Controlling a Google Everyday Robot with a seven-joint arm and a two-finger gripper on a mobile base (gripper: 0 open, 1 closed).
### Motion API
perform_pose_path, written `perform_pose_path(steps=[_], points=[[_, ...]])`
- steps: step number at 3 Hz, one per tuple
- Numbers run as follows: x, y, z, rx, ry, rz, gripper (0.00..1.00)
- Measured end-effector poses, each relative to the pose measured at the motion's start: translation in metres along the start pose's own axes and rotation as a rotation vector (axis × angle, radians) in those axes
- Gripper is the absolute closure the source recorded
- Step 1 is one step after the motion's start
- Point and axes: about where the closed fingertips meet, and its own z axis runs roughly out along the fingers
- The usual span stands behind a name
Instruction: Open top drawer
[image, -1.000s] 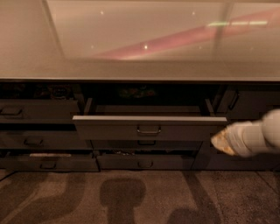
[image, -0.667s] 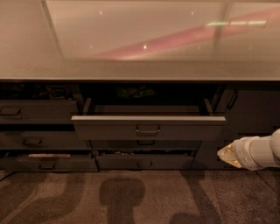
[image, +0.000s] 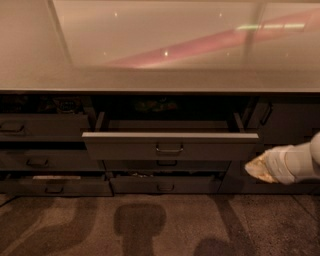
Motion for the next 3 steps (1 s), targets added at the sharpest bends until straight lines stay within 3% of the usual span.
perform_pose_path(steps=[1,2,3], points=[[-0.004,-0.046,-0.007,0.049,-0.156,0.052,1.0],[0.012,-0.101,-0.04,0.132,-0.194,0.084,1.0],[0.011,-0.101,-0.04,0.132,-0.194,0.084,1.0]])
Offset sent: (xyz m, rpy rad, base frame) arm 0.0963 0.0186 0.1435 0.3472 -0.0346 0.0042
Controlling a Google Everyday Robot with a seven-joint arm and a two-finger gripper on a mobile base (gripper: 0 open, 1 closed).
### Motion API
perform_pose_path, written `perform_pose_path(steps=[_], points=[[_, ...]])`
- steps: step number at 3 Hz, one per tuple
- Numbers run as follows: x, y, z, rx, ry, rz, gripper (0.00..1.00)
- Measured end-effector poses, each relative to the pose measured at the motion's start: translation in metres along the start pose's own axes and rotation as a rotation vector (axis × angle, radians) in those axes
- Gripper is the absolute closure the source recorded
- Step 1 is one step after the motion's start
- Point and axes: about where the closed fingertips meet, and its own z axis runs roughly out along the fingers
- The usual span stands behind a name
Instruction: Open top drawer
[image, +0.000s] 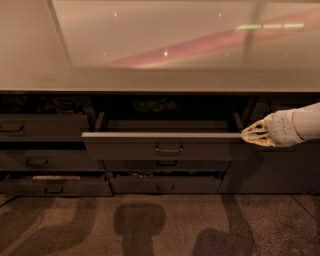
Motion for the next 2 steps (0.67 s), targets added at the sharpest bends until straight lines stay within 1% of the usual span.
perform_pose_path(steps=[1,2], points=[[0.016,-0.016,0.008,-0.014,0.033,0.037,1.0],[0.034,-0.037,0.031,-0.072,0.085,0.057,1.0]])
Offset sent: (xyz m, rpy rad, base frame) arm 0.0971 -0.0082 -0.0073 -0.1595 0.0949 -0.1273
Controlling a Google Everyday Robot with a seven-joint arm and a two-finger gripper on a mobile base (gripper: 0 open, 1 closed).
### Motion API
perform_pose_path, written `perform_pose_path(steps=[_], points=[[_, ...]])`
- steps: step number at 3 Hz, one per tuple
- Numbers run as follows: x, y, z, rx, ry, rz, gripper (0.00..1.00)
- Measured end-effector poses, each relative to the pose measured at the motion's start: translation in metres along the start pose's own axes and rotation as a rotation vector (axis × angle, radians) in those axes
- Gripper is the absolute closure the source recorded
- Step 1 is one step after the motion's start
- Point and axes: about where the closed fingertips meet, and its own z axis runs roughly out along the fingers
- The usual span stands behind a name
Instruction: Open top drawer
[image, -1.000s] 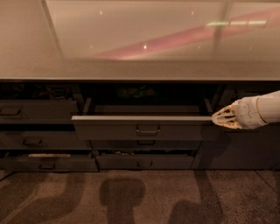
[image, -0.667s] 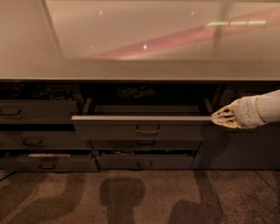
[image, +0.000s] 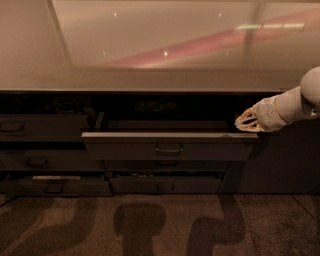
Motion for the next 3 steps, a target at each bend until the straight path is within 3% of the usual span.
perform_pose_path(steps=[1,2,3], points=[[0.0,0.0,0.001,-0.003,0.0,0.001,1.0],[-0.031,-0.001,0.027,-0.064,0.017,-0.09,1.0],[-0.036,0.015,0.039,-0.106,0.014,-0.106,1.0]])
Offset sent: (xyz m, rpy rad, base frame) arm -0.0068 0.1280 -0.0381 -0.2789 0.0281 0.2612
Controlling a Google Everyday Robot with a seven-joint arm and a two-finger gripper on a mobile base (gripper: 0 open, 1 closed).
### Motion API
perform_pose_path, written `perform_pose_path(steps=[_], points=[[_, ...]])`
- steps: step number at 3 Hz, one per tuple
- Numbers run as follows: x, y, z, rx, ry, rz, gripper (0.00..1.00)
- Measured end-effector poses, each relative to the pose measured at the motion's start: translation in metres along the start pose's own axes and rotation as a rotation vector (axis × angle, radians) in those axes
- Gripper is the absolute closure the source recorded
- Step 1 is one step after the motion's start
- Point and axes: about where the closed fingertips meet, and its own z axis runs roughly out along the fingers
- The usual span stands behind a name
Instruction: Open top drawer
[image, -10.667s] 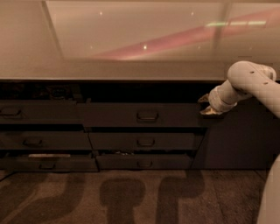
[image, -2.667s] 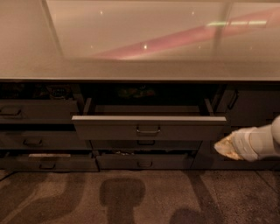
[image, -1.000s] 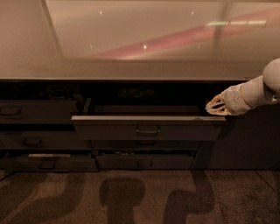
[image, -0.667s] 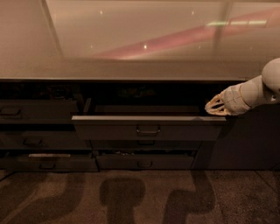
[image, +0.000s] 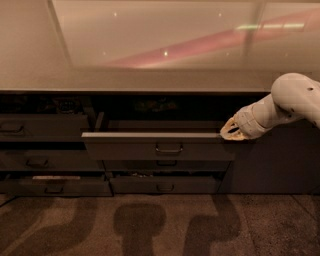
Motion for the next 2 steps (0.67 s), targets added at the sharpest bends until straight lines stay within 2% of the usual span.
perform_pose_path(steps=[2], points=[[-0.0012,-0.0049,-0.0112,0.015,0.012,0.003,1.0]])
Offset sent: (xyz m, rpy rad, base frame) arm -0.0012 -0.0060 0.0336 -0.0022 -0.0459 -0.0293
